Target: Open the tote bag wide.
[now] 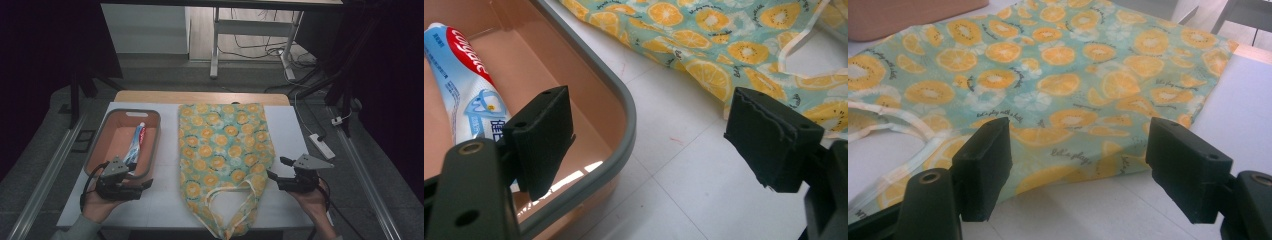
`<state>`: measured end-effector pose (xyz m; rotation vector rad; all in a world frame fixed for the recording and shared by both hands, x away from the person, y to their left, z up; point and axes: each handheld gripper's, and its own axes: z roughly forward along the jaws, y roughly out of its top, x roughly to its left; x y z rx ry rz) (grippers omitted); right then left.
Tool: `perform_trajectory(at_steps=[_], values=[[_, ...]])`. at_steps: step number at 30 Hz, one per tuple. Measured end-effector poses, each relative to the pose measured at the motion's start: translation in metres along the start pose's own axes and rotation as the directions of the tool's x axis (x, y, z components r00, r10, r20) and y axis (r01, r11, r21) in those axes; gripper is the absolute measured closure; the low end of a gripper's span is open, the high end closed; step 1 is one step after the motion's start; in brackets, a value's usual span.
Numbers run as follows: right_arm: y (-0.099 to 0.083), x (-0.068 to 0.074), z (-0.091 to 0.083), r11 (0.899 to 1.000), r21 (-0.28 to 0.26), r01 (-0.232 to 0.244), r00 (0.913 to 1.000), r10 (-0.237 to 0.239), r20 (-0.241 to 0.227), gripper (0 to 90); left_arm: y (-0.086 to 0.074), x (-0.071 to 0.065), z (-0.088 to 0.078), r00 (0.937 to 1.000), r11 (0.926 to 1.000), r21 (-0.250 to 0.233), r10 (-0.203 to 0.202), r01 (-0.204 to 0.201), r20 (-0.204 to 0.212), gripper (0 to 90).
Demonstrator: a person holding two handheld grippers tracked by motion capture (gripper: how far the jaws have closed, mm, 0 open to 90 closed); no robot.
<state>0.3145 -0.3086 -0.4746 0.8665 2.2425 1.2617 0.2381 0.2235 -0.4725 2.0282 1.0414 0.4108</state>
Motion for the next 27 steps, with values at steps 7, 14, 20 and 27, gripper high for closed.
perform_trajectory(at_steps=[7,14,20,27], values=[[-0.0035,0.002,0.0032,1.0,0.018,-0.002,1.0,0.002,-0.003,26.4,0.0,0.0015,-0.0008,1.0,1.0,-0.003,0.004,-0.004,0.002,19.5],[-0.0018,0.0055,0.0014,1.0,0.017,0.017,0.9998,-0.017,0.005,26.7,0.0003,0.0014,-0.002,1.0,0.9999,-0.008,0.007,-0.007,0.002,19.8],[-0.0024,0.0045,0.0004,1.0,0.014,0.013,0.9999,-0.013,0.01,26.8,0.0009,0.0004,-0.0019,0.9999,0.9999,-0.006,0.013,-0.013,-0.002,19.9],[-0.002,0.0057,-0.0001,1.0,0.01,0.019,0.9997,-0.019,0.013,27.3,0.0057,-0.0071,-0.0036,0.9991,0.999,-0.013,0.043,-0.043,-0.001,20.1]])
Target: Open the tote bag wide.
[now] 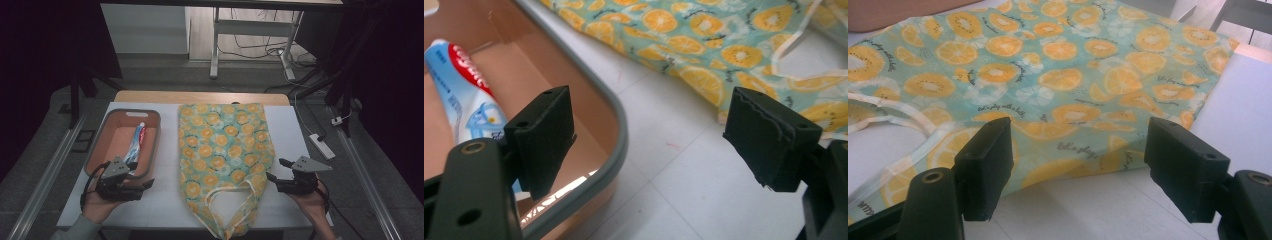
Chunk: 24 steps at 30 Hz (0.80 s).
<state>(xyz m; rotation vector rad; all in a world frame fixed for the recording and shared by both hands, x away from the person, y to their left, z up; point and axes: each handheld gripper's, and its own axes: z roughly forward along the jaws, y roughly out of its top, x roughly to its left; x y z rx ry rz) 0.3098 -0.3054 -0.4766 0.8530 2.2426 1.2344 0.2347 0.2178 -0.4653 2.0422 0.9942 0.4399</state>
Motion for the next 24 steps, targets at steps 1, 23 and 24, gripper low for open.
perform_trajectory(at_steps=[1,23,24], values=[[0.0,0.0,0.0,1.0,0.002,-0.001,1.0,0.001,0.0,27.4,0.003,-0.003,0.0,0.9999,0.9999,-0.004,0.012,-0.012,0.007,20.1],[0.0,0.004,-0.002,1.0,-0.004,0.001,0.9999,-0.001,-0.01,28.2,0.047,-0.062,0.061,0.9653,0.9777,0.068,0.183,-0.199,0.187,21.8],[0.0,0.004,-0.002,1.0,-0.004,0.001,0.9999,-0.001,-0.01,28.2,0.047,-0.065,0.065,0.9627,0.9763,0.072,0.187,-0.204,0.196,21.8]])
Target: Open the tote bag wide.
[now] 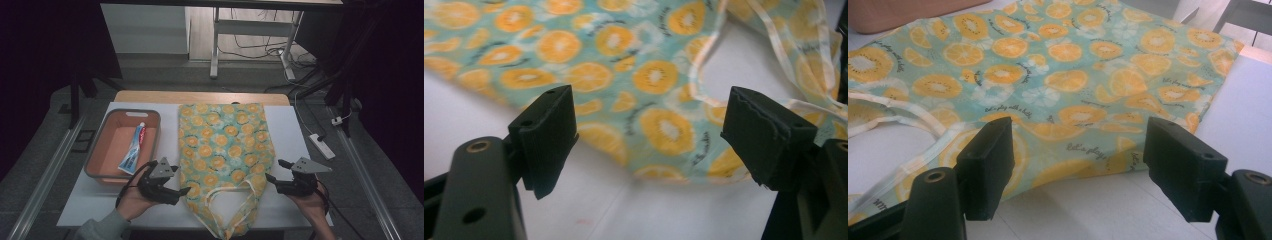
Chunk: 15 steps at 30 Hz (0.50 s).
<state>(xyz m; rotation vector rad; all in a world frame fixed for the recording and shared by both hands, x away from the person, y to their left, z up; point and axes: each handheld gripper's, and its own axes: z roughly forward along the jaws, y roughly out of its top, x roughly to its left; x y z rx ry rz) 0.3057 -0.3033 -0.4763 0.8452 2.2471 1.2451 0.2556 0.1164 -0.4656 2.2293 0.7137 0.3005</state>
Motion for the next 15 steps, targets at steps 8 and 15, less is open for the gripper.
perform_trajectory(at_steps=[8,15], values=[[-0.002,0.0,0.002,1.0,0.013,-0.001,1.0,0.001,-0.001,28.2,0.0,-0.019,0.015,0.992,0.9962,0.047,0.068,-0.073,0.107,21.9],[-0.003,0.0,0.002,1.0,0.014,0.001,1.0,-0.001,0.003,28.3,-0.004,-0.031,0.034,0.9779,0.9855,0.109,0.109,-0.13,0.179,21.7]])
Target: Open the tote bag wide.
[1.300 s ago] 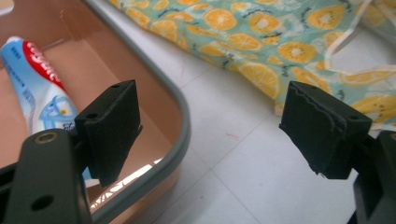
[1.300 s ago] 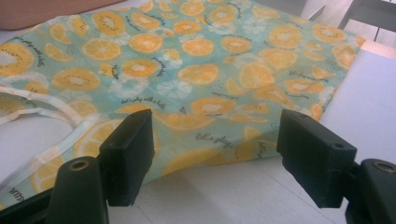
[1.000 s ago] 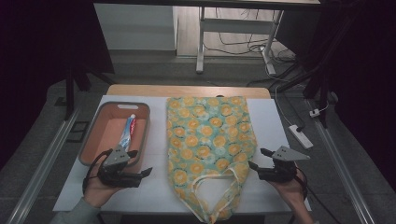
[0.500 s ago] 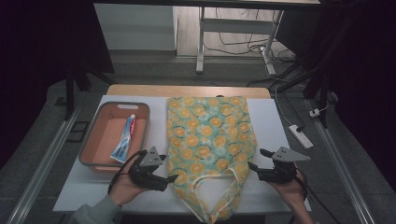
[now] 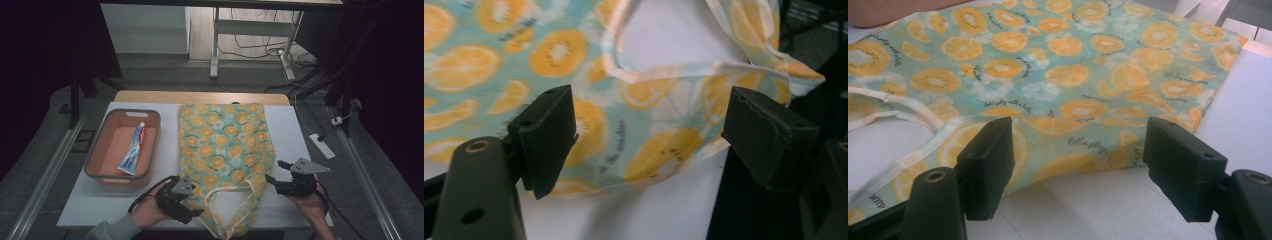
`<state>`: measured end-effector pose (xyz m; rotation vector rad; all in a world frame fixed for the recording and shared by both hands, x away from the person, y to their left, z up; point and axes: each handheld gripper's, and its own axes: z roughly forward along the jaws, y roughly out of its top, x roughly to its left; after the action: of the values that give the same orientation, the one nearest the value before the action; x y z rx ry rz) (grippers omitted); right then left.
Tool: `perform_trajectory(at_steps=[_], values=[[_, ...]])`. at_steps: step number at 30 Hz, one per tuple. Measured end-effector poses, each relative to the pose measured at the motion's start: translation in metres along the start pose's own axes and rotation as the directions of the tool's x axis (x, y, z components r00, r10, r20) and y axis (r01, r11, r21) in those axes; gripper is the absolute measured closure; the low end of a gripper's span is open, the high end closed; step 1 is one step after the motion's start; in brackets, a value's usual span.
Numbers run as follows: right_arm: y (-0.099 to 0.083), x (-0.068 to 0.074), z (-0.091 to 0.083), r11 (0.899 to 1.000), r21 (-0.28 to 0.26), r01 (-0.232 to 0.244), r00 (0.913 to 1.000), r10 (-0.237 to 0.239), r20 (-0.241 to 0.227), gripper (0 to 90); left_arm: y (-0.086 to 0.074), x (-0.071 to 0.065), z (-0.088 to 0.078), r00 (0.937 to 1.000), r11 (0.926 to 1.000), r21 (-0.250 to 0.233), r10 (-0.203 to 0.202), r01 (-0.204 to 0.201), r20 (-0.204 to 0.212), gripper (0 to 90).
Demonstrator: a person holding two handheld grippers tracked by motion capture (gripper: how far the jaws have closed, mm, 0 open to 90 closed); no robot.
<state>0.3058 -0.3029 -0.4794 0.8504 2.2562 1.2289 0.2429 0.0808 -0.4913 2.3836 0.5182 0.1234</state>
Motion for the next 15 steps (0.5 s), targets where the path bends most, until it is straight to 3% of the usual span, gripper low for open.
perform_trajectory(at_steps=[6,7,8,11,12,15], values=[[0.0,0.0,0.001,1.0,0.002,-0.004,1.0,0.004,-0.001,28.3,-0.001,-0.001,0.021,0.9996,0.9985,0.053,0.015,-0.014,-0.025,34.0],[-0.001,0.0,0.001,1.0,0.004,-0.002,1.0,0.002,-0.001,28.3,-0.001,0.0,0.023,0.9996,0.9982,0.06,0.011,-0.01,-0.026,41.4],[-0.001,0.001,0.0,1.0,0.003,0.001,1.0,-0.001,-0.001,28.3,-0.002,0.001,0.025,0.9996,0.998,0.063,0.005,-0.003,-0.026,60.2],[-0.001,0.0,0.0,1.0,0.003,-0.004,1.0,0.004,0.0,28.4,-0.002,0.004,0.024,0.9998,0.9976,0.069,0.001,0.0,-0.022,79.8],[-0.001,-0.001,0.0,1.0,0.002,-0.005,1.0,0.005,0.0,28.3,-0.002,0.005,0.023,0.9998,0.998,0.064,-0.003,0.004,-0.022,85.0],[-0.001,-0.001,0.0,1.0,0.004,-0.003,1.0,0.003,0.001,28.4,-0.002,0.007,0.015,0.9998,0.9995,0.026,-0.019,0.019,-0.004,87.4]])
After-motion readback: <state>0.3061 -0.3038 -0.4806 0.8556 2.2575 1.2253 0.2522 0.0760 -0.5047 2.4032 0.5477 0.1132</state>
